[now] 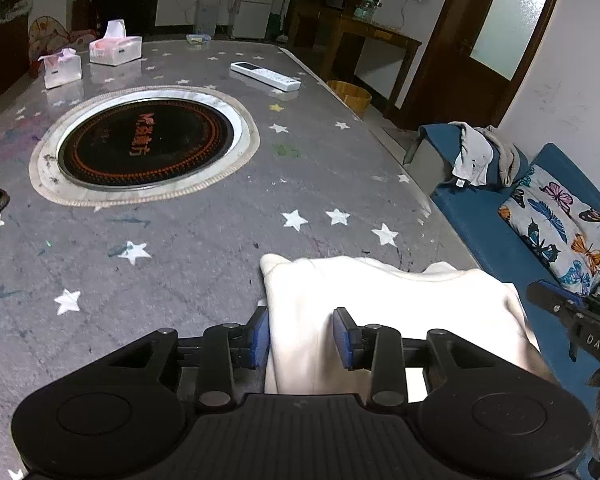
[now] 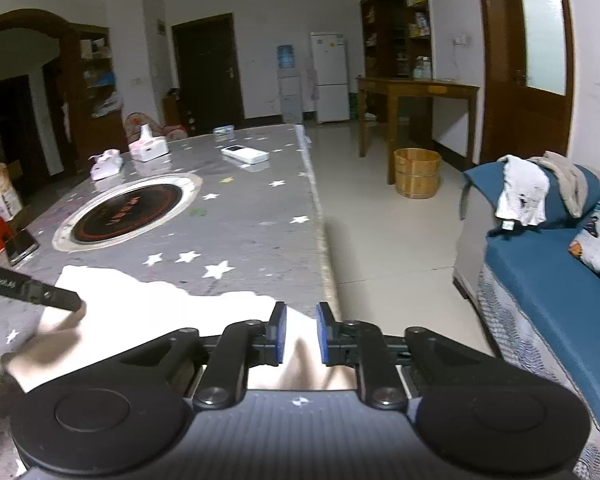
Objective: Fold clothes
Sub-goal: 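Lower the folded edge onto the shirt and open both grippers, then withdraw both open grippers from the folded shirt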
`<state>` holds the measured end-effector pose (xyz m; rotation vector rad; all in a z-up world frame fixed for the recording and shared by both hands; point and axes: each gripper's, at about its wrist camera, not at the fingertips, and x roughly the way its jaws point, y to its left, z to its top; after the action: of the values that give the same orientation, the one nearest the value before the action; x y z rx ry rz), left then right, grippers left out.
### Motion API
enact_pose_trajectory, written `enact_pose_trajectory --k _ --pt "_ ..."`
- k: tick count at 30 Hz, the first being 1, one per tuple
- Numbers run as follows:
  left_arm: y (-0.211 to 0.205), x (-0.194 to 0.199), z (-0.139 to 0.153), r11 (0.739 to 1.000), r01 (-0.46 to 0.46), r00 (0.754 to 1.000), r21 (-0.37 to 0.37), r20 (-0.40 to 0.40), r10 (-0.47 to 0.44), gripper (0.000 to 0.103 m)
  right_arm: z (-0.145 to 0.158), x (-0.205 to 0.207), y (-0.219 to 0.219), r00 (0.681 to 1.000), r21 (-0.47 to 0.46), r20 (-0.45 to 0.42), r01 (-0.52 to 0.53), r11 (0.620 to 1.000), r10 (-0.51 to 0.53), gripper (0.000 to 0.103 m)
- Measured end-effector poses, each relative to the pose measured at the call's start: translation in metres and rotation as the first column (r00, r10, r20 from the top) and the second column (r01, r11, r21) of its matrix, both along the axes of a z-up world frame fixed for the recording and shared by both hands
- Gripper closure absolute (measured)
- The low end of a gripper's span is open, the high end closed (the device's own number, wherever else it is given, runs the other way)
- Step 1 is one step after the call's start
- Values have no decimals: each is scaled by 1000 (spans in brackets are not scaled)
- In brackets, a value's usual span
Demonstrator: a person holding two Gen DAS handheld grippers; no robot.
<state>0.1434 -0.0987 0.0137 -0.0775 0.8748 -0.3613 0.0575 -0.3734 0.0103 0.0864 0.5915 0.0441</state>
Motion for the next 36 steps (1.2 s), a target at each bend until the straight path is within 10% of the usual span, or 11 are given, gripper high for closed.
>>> enact_pose_trajectory --k 19,36 --pt "-15 11 -19 997 43 999 64 -6 -43 56 -22 30 48 988 6 -92 -125 992 125 50" --pt "-10 -5 -8 994 31 996 104 80 -39 27 -18 28 65 988 -64 -88 -136 989 130 13"
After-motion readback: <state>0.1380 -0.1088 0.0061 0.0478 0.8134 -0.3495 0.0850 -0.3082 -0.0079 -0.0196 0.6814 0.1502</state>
